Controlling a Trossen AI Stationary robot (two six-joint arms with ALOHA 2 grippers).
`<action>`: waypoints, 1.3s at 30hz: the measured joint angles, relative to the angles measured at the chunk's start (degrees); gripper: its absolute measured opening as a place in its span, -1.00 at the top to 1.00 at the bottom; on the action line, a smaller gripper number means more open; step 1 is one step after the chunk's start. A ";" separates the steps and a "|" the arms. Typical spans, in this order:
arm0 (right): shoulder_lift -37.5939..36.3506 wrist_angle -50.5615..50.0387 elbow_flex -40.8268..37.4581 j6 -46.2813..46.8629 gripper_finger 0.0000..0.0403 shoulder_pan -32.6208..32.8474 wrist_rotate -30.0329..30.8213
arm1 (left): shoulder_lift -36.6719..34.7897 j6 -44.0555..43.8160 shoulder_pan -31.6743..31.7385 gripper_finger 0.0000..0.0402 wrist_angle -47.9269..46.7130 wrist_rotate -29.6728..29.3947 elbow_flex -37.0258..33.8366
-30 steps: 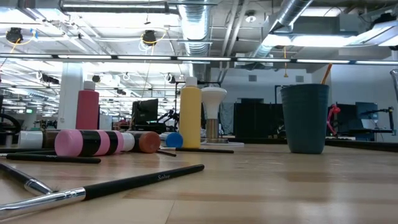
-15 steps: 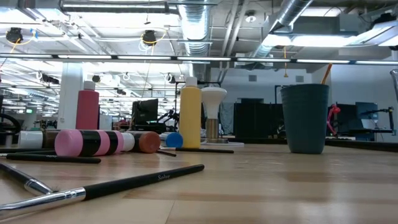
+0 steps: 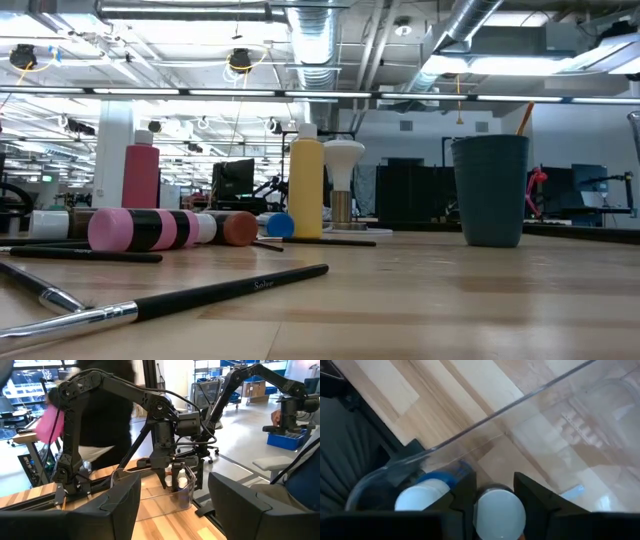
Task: Pick & Place Paint Supplies
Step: Put the small dark green paint bottle into the transparent bin, then put the top black gold paintbrush into the blue cup
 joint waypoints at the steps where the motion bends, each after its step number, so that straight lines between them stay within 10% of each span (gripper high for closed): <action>1: 0.00 0.58 0.00 -0.28 0.49 0.00 0.02 | 0.00 0.00 0.20 -0.09 -0.02 0.00 0.00; 13: 0.00 -0.29 1.79 0.11 0.22 0.04 -1.36 | 0.00 -0.02 0.86 -0.09 -0.04 0.00 0.00; 28: 0.00 -0.39 1.79 -0.26 0.96 0.44 -1.33 | 0.00 -0.02 0.86 -0.09 -0.04 0.00 0.00; 39: 0.00 -2.55 1.79 -0.88 0.92 0.42 -0.78 | 0.00 -0.02 0.86 -0.09 -0.04 0.00 0.00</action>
